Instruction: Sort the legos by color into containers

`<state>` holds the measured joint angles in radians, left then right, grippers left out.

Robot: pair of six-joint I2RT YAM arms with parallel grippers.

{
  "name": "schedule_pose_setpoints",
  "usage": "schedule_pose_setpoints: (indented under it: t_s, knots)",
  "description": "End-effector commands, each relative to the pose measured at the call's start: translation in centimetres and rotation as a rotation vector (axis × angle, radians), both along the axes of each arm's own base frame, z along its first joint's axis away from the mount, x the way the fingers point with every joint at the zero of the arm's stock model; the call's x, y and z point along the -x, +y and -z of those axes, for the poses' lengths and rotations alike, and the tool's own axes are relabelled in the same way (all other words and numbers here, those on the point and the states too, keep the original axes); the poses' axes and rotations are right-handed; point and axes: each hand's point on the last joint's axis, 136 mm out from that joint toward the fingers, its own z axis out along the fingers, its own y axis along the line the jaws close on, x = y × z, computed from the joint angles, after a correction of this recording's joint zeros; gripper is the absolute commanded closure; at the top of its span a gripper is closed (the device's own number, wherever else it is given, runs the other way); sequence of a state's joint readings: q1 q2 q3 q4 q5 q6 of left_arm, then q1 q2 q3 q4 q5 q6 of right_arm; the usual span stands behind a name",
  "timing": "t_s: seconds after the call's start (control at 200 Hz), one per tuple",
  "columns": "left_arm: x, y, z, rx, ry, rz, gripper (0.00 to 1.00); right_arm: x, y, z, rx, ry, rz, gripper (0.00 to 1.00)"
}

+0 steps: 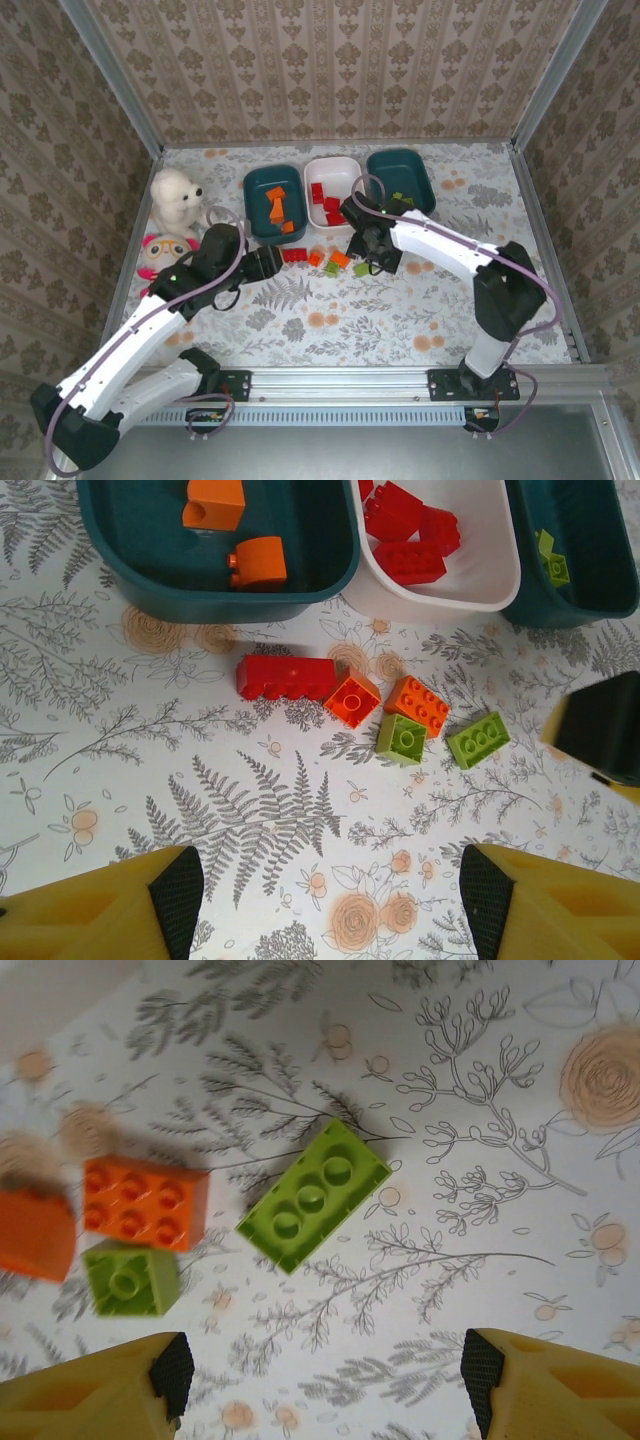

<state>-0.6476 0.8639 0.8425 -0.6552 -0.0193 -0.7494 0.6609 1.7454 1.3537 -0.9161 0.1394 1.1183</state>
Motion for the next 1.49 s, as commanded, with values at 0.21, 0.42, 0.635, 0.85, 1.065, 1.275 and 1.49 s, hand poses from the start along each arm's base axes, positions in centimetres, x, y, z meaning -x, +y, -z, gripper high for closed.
schedule_pose_setpoints:
  t_s: [0.21, 0.42, 0.635, 0.85, 1.065, 1.275, 1.49]
  knots:
    - [1.1, 0.6, -1.0, 0.017, -0.018, -0.001, 0.29, -2.1, 0.9, 4.5, -0.012, 0.074, 0.317, 0.26]
    - [1.3, 0.6, -1.4, 0.025, -0.024, 0.009, 0.29, -3.1, 0.0, 5.3, -0.004, 0.058, 0.378, 0.29]
    - [1.2, 0.5, -1.7, 0.028, -0.033, 0.014, 0.29, -3.0, 0.5, 6.8, -0.032, 0.103, 0.407, 0.31]
    - [0.9, 0.0, -2.0, 0.035, -0.036, 0.023, 0.29, -2.4, 0.2, 7.4, -0.013, 0.129, 0.448, 0.34]
    - [0.5, -0.6, -2.5, 0.057, -0.052, 0.036, 0.29, -2.2, 0.5, 9.0, -0.006, 0.166, 0.465, 0.48]
    - [0.4, -0.7, -2.7, 0.065, -0.056, 0.035, 0.29, -2.1, 0.0, 8.9, -0.007, 0.155, 0.472, 0.69]
    - [0.1, -1.3, -3.1, 0.076, -0.066, 0.054, 0.29, -4.2, -1.9, 3.2, -0.019, 0.01, 0.397, 0.74]
